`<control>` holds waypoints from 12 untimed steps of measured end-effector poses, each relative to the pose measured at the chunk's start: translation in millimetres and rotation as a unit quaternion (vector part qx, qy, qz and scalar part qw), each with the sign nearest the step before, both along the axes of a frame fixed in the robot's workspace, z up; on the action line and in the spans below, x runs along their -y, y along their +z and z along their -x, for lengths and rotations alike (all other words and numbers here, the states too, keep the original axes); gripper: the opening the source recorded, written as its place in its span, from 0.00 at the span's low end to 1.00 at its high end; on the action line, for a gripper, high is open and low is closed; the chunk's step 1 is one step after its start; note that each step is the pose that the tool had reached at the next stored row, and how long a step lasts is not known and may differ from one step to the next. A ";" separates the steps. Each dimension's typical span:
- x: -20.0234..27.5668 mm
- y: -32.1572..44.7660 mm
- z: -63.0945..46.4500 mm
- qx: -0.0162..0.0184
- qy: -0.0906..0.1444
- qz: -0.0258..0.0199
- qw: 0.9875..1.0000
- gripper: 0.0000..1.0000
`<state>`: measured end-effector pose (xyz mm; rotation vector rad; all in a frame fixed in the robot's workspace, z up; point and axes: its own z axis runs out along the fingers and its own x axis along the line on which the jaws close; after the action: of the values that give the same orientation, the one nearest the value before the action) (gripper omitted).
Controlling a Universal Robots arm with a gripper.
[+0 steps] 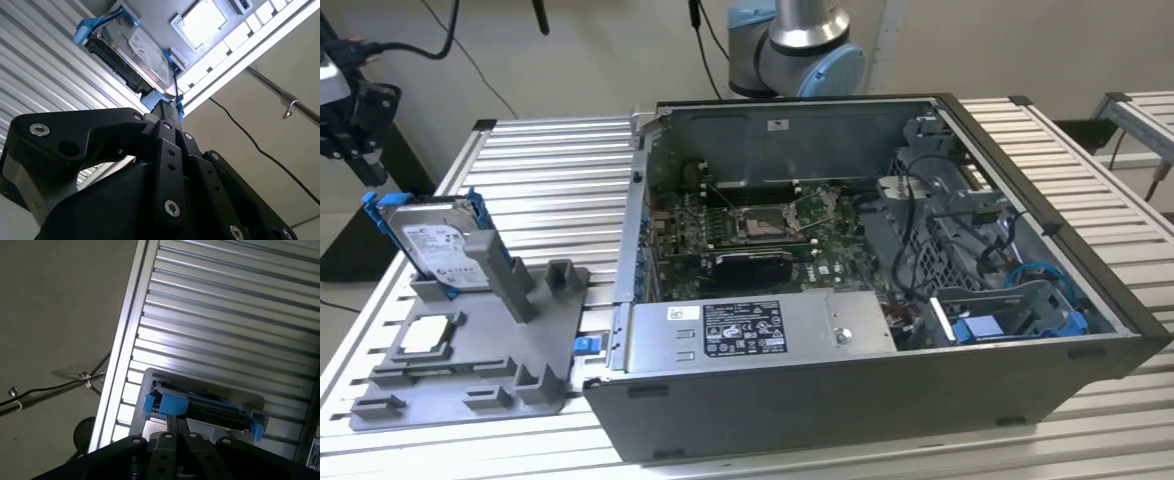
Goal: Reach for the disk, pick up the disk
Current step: 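Pick up the disk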
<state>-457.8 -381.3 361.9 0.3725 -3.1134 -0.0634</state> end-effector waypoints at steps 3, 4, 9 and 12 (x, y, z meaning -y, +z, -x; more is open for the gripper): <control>0.0 0.0 0.0 0.000 0.016 0.000 1.000 0.00; 0.0 0.0 0.0 0.000 0.021 0.000 1.000 0.00; -0.1 0.0 0.0 0.000 0.058 0.000 0.998 0.00; -0.1 0.0 0.0 0.000 0.085 0.000 0.996 0.00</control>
<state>-457.8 -381.2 361.9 0.6355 -3.0671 -0.0620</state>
